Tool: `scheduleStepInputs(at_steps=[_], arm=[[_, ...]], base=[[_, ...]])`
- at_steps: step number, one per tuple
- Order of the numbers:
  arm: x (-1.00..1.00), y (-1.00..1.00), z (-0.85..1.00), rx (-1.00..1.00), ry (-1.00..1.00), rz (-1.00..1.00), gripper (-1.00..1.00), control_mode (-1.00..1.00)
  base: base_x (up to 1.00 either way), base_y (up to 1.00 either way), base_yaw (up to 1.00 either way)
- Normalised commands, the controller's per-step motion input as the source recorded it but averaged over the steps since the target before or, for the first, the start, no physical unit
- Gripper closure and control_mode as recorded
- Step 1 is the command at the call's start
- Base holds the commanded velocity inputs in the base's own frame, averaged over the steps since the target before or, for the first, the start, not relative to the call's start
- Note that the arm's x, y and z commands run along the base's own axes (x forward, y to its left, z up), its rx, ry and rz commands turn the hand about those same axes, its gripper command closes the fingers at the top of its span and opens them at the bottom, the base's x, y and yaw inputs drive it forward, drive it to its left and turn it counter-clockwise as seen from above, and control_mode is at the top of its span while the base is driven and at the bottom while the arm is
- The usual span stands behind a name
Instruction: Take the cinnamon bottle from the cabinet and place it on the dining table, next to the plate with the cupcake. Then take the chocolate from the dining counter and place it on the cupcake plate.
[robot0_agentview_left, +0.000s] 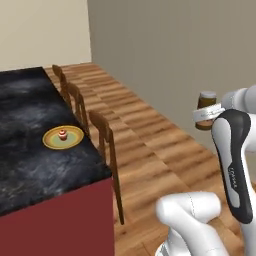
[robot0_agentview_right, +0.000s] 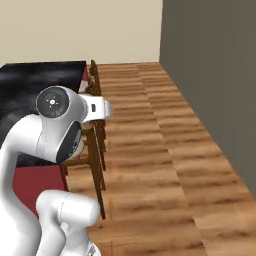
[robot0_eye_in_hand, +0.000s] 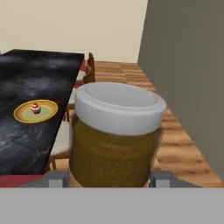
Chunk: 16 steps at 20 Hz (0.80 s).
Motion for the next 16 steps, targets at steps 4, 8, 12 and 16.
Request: scheduleStepInputs(at_steps=[4,8,12,16], arm=[[0.0,0.0,0.0,0.0,0.0,0.0,1.0,1.0],[0.0,0.0,0.0,0.0,0.0,0.0,1.0,1.0],[0.0,0.0,0.0,0.0,0.0,0.0,1.0,1.0],[0.0,0.0,0.0,0.0,0.0,0.0,1.0,1.0]], base=[[0.39,-0.65,0.63],[0.33,-0.69,0.62],[0.3,-0.72,0.61],[0.3,-0.77,0.59]])
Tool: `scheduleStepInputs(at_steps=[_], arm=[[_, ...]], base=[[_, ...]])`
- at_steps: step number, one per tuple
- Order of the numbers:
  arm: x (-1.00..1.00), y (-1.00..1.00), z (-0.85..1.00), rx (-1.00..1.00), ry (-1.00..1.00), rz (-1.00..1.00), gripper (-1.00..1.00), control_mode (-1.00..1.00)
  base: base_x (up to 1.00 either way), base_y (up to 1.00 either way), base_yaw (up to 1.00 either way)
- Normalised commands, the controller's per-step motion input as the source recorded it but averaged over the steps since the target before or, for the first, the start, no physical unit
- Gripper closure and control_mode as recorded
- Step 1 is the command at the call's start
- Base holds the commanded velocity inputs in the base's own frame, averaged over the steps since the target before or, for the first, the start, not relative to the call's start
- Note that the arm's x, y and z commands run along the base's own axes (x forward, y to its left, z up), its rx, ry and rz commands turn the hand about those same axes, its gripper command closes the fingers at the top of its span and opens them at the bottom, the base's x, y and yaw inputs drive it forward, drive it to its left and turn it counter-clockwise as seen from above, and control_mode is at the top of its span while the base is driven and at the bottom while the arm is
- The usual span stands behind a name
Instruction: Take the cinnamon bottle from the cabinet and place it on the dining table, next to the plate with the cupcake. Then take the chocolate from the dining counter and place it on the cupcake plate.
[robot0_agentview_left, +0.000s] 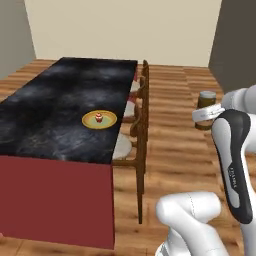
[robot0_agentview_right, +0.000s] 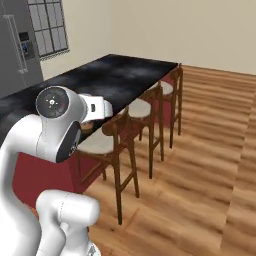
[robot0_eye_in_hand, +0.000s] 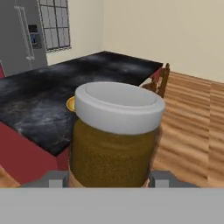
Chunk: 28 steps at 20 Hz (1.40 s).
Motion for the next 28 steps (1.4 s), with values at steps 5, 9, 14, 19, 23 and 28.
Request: scheduleStepInputs(at_steps=[5,9,14,19,23,28], arm=[[0.0,0.0,0.0,0.0,0.0,0.0,1.0,1.0],[0.0,0.0,0.0,0.0,0.0,0.0,1.0,1.0],[0.0,0.0,0.0,0.0,0.0,0.0,1.0,1.0],[0.0,0.0,0.0,0.0,0.0,0.0,1.0,1.0],[0.0,0.0,0.0,0.0,0.0,0.0,1.0,1.0],[0.0,0.0,0.0,0.0,0.0,0.0,1.0,1.0]], base=[[0.26,-0.87,0.55],[0.2,-0.91,0.52],[0.02,-0.74,0.42],[-0.01,-0.58,0.22],[0.0,-0.76,0.29],[0.01,-0.55,0.34]])
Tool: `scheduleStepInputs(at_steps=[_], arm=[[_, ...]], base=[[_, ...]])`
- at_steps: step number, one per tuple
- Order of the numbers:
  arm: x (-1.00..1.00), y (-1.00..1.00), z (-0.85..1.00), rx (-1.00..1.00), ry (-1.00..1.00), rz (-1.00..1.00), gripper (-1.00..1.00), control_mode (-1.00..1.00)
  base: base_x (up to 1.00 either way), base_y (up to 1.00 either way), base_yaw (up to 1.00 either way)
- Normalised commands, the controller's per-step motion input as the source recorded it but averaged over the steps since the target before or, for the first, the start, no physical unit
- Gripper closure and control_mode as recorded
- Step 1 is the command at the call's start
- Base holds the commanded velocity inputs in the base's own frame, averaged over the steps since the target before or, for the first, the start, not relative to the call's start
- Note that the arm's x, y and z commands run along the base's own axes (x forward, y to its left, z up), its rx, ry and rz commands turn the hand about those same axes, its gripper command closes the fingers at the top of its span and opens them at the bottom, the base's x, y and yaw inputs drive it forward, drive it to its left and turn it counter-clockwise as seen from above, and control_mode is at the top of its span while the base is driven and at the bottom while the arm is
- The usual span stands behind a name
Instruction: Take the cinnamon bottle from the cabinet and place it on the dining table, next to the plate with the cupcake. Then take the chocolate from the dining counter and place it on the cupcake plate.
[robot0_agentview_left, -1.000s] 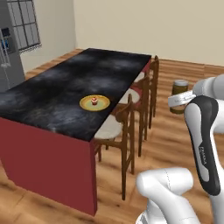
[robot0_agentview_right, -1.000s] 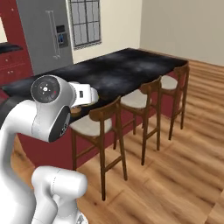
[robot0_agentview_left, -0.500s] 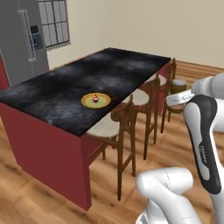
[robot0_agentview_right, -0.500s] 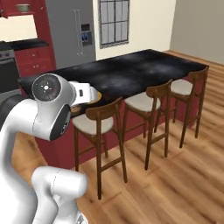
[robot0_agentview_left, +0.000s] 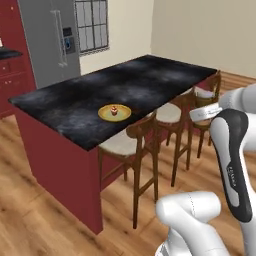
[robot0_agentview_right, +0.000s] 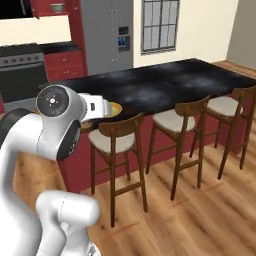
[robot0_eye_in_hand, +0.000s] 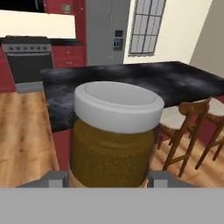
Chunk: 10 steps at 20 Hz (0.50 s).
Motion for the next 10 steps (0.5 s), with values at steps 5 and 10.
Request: scheduleStepInputs(at_steps=[5,10], arm=[[0.0,0.0,0.0,0.0,0.0,0.0,1.0,1.0],[0.0,0.0,0.0,0.0,0.0,0.0,1.0,1.0]], base=[[0.21,-0.82,0.52],[0.51,-0.81,0.5]])
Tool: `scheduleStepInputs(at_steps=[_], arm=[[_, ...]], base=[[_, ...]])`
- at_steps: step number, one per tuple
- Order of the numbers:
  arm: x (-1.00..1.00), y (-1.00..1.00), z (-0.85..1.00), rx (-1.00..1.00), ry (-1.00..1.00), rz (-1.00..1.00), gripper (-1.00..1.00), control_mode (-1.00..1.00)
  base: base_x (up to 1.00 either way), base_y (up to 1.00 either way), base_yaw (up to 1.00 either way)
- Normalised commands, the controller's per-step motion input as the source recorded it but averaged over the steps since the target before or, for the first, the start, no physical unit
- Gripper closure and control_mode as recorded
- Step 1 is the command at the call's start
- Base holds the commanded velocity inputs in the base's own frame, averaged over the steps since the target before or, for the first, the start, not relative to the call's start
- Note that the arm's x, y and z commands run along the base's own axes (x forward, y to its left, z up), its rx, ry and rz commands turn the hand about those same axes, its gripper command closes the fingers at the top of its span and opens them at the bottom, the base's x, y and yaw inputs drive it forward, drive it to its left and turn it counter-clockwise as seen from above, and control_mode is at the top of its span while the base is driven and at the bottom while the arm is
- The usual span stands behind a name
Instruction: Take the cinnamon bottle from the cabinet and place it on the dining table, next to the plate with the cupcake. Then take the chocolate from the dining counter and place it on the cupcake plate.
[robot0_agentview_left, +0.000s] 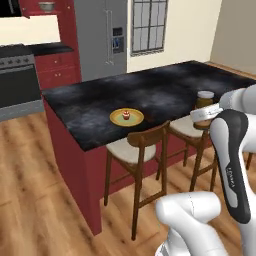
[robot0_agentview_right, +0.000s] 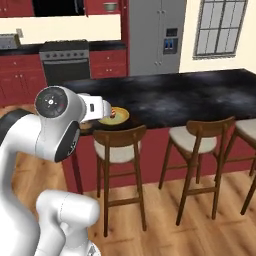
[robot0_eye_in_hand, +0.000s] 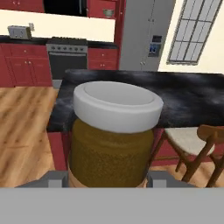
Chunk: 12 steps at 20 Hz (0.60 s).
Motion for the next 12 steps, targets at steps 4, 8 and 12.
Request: scheduleStepInputs(at_steps=[4,8,12], arm=[[0.0,0.0,0.0,0.0,0.0,0.0,1.0,1.0],[0.0,0.0,0.0,0.0,0.0,0.0,1.0,1.0],[0.0,0.0,0.0,0.0,0.0,0.0,1.0,1.0]], base=[[0.28,-0.96,0.44],[0.21,-1.0,0.38],[0.27,-1.0,0.33]])
